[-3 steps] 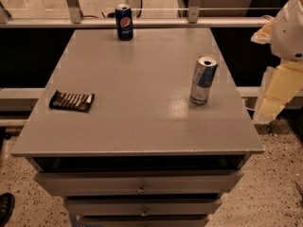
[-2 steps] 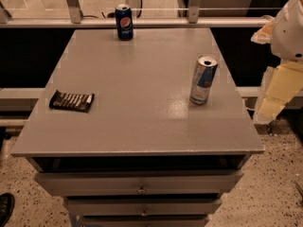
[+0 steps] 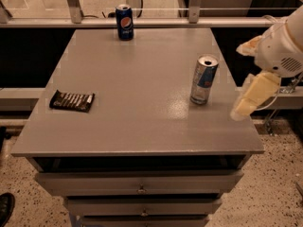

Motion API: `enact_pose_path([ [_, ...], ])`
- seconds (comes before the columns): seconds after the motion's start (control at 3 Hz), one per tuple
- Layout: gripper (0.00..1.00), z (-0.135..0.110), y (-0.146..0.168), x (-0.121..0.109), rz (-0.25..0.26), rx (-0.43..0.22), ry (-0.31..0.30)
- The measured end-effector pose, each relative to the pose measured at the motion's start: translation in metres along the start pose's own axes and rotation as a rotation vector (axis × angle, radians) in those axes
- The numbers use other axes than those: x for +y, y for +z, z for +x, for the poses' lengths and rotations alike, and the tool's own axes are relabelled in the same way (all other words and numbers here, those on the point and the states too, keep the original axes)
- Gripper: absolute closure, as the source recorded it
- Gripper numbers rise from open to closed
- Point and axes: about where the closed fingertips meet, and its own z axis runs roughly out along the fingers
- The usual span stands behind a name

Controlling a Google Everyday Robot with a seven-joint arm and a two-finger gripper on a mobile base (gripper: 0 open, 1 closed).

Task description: Move redbull can near pepsi can

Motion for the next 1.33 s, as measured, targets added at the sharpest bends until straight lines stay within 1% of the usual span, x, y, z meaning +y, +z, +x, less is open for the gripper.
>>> enact_pose_path([
  [0.33, 0.0, -0.011, 0.041, -0.013, -0.026, -0.154, 0.046],
  [0.67, 0.0, -0.027, 0.066, -0.018, -0.047, -0.287, 0.08],
  [1.0, 0.0, -0.037, 0.081, -0.02, -0.059, -0.386, 0.126],
  [1.33, 0.16, -0.047, 0.09, -0.025, -0.047, -0.489, 0.191],
])
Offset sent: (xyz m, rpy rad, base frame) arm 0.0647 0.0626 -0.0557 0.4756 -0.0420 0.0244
